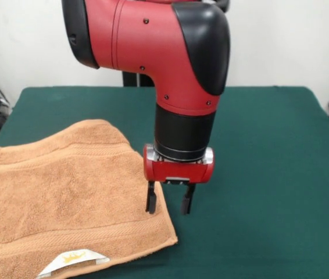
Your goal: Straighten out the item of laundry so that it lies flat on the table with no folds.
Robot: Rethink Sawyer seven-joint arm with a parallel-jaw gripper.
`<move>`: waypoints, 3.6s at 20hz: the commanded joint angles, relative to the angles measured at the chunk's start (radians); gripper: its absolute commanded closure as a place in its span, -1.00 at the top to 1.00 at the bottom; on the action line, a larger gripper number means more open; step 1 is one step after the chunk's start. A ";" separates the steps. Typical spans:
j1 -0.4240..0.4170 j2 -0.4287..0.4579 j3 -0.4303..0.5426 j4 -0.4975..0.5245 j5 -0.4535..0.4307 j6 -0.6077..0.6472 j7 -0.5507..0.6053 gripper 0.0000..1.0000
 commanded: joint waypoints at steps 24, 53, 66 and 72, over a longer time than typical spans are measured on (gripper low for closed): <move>0.016 0.019 0.043 0.027 0.022 0.031 0.133 1.00; 0.002 0.105 0.032 0.016 -0.014 -0.052 0.118 1.00; -0.001 0.095 0.033 0.023 0.001 -0.054 0.139 1.00; 0.009 0.096 0.027 0.002 -0.002 -0.018 0.125 1.00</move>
